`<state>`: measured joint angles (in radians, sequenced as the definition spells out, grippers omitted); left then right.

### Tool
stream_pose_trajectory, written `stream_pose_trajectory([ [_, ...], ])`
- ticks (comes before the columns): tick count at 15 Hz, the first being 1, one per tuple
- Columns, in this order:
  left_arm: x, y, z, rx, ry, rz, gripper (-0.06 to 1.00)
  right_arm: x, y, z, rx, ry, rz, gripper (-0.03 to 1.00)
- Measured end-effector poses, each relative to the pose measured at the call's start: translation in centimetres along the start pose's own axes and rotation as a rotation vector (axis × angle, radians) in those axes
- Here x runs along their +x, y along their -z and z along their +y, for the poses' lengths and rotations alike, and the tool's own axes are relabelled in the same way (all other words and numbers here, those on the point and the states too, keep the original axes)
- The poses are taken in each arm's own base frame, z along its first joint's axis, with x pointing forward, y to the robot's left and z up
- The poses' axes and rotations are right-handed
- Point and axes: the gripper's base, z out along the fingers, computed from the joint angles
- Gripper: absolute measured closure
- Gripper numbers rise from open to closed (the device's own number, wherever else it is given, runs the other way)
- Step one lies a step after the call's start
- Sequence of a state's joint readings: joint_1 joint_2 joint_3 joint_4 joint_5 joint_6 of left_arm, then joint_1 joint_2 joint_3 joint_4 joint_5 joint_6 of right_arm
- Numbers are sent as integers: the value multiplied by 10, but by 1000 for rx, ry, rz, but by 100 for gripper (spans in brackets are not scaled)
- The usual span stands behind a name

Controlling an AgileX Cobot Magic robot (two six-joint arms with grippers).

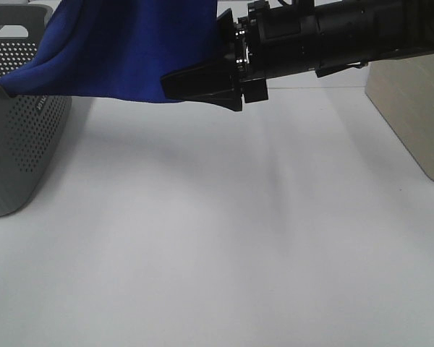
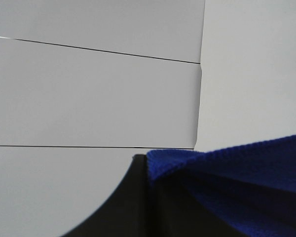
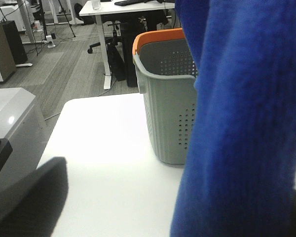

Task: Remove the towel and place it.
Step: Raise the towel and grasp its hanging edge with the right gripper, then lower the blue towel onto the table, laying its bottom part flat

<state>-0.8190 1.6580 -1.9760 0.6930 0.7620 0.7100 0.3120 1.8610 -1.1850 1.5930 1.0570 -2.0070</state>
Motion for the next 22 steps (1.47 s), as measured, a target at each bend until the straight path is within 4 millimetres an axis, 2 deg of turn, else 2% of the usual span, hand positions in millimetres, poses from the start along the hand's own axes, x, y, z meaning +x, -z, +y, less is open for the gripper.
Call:
stream_pose_trajectory([
  [3, 0, 0, 0, 0, 0, 0, 94, 3, 13, -10, 38, -41, 5, 43],
  [5, 0, 0, 0, 0, 0, 0, 94, 5, 26, -18, 62, -93, -7, 59],
  [7, 0, 0, 0, 0, 0, 0, 94, 4, 28, -18, 49, -101, -18, 71],
  [9, 0, 0, 0, 0, 0, 0, 94, 4, 28, -17, 42, -103, -17, 91],
  [10, 0, 0, 0, 0, 0, 0, 94, 5, 28, -18, 47, -103, -13, 95],
  [14, 0, 0, 0, 0, 0, 0, 94, 6, 28, -20, 69, -151, -3, 95],
  [18, -1, 0, -2, 22, 28, -15, 94, 7, 33, -24, 176, -339, 70, 95],
  [19, -2, 0, -3, 31, 41, -23, 94, 1, 38, -21, 211, -338, 123, 95],
  [22, -7, 0, -2, 26, 73, -72, 94, -41, 64, -13, 345, -315, 254, 95],
])
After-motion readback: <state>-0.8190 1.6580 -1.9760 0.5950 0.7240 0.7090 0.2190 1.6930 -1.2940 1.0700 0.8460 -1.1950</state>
